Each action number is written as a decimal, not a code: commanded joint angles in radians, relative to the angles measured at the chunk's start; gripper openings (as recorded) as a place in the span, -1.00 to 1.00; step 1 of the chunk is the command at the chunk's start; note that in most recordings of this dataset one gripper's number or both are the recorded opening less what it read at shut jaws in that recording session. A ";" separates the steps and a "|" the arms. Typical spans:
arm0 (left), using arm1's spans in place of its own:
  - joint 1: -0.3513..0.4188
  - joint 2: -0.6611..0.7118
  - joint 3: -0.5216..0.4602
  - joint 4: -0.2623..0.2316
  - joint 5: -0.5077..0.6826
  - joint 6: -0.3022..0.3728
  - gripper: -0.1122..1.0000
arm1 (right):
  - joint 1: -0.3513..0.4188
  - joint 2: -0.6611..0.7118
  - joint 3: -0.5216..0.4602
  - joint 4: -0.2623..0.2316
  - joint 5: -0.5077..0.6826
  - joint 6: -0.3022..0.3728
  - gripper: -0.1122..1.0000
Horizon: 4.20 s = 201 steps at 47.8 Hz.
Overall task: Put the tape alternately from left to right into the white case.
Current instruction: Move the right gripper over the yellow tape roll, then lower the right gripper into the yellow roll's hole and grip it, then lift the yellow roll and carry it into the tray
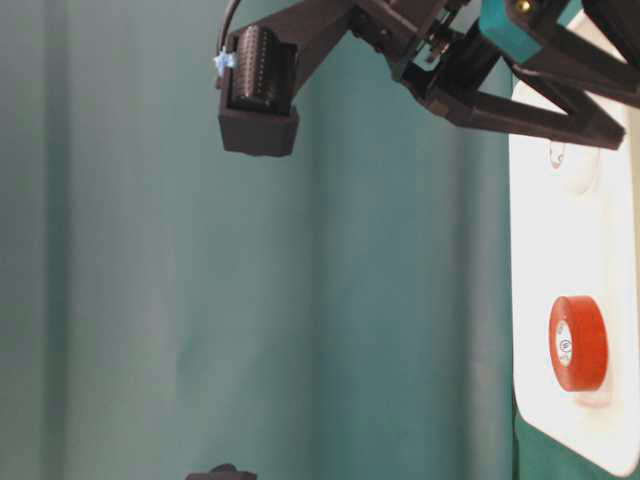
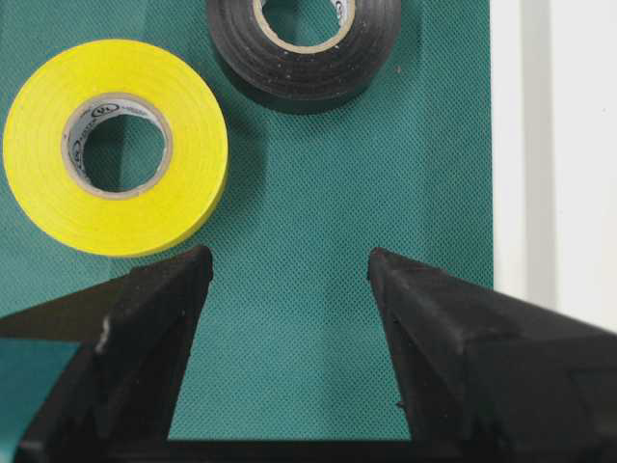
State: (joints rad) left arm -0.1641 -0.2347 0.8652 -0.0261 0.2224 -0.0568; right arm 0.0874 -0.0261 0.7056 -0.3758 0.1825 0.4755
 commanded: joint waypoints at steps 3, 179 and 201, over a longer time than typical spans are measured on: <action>-0.005 -0.012 -0.011 -0.002 0.000 -0.002 0.43 | 0.021 -0.018 -0.026 0.000 -0.008 0.000 0.52; -0.003 0.003 -0.008 -0.002 0.011 -0.003 0.43 | 0.160 0.081 -0.187 0.000 -0.018 -0.005 -0.27; -0.003 0.003 -0.009 -0.002 0.011 -0.002 0.43 | 0.031 0.080 -0.192 -0.071 0.005 -0.011 -0.27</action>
State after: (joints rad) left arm -0.1657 -0.2224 0.8652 -0.0261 0.2362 -0.0583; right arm 0.1503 0.0859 0.5292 -0.4264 0.1902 0.4633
